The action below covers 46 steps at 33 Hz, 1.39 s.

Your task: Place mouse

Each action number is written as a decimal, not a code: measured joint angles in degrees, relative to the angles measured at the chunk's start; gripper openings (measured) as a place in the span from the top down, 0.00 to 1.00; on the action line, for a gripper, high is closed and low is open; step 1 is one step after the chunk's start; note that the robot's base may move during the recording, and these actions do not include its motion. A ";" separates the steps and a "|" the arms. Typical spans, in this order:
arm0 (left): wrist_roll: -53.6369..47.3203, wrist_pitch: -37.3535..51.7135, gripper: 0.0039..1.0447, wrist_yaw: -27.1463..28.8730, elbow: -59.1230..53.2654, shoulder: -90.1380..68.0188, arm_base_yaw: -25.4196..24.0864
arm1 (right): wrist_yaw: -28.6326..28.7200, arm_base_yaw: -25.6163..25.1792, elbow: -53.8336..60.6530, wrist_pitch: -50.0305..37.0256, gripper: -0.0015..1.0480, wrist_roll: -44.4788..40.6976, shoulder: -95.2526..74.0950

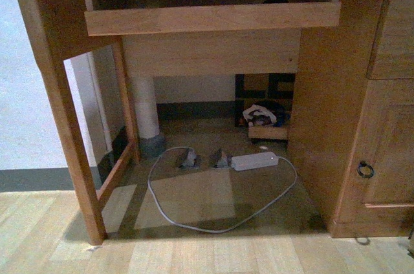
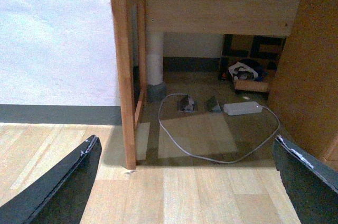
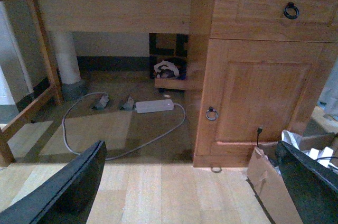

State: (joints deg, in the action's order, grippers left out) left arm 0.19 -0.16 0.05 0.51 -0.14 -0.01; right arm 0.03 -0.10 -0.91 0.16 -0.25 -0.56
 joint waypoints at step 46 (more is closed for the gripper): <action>0.00 -0.02 0.06 0.00 0.00 -0.04 0.00 | 0.00 0.04 0.00 0.00 0.06 0.00 0.00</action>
State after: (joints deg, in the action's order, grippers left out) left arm 0.19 -0.19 0.05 0.51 -0.19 -0.01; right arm 0.03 -0.05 -0.91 0.16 -0.25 -0.56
